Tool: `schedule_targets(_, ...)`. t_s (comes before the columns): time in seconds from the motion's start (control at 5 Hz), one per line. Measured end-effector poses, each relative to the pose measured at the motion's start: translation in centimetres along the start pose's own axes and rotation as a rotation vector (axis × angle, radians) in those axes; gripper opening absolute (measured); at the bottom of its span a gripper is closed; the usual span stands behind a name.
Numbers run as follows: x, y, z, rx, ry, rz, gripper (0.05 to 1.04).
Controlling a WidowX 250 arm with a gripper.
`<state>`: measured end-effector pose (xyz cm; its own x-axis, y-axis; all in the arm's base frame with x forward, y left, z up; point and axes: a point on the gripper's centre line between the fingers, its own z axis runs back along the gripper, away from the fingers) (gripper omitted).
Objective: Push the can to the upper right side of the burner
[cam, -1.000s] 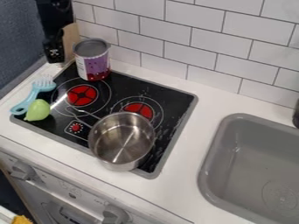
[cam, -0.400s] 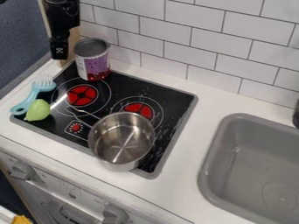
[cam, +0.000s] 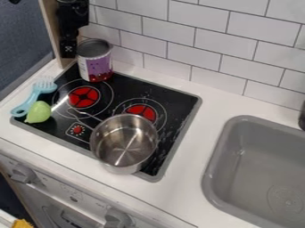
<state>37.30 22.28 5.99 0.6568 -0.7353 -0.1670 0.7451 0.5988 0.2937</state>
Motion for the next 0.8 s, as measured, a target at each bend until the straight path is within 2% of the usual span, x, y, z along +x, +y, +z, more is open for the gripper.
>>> schedule_targets(0.4,0.8,-0.8,-1.1,-0.07,0.01,-0.047,1.001)
schedule_targets(0.6,1.8,-2.0,-1.3,-0.103,0.002,-0.101,1.001)
schedule_targets(0.8,2.9,-4.4,-2.2,-0.162,-0.016,-0.164,1.0)
